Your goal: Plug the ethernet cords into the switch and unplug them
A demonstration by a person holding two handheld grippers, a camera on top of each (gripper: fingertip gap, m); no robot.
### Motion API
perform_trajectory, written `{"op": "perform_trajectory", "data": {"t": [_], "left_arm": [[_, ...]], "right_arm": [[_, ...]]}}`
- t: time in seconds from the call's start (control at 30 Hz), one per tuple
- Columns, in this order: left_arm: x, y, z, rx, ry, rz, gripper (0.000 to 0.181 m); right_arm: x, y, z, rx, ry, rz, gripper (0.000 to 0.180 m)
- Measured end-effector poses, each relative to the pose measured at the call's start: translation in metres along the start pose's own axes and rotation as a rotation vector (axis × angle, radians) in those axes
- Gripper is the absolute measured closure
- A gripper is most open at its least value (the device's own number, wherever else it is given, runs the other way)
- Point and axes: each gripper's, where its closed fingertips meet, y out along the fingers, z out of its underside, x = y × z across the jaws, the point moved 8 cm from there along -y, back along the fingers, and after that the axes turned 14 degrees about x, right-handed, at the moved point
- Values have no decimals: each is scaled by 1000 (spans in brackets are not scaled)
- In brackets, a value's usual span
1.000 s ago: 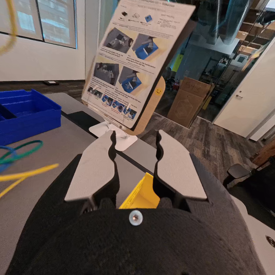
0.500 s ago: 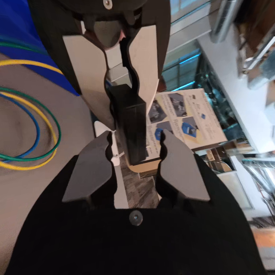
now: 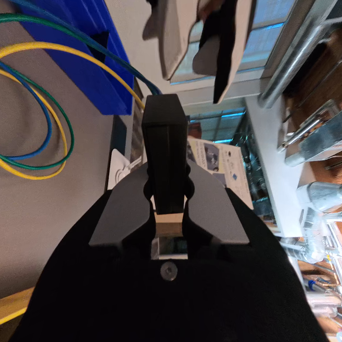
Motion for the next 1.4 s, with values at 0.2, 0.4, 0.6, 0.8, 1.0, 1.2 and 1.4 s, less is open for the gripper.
{"op": "perform_trajectory", "data": {"t": [0.2, 0.4, 0.6, 0.8, 1.0, 1.2, 1.4], "left_arm": [[18, 8, 27, -43, -247, 545, 91], [-7, 23, 38, 168, -157, 684, 79], [-15, 29, 44, 204, -315, 568, 109], [-9, 33, 50, 170, -664, 611, 131], [2, 33, 58, 116, -836, 518, 151], [17, 33, 66, 111, -880, 391, 155], [24, 26, 69, 98, -872, 250, 155]], "right_arm": [[-8, -18, -21, -72, -66, 90, 148], [-8, -18, -25, -105, -63, 88, 148], [1, 10, 12, -109, 119, 22, 146], [15, 33, 30, -85, 153, 20, 148], [18, 47, 33, -26, 223, 59, 147], [25, 67, 47, 89, 340, 67, 119], [28, 71, 36, 131, 324, 44, 114]]}}
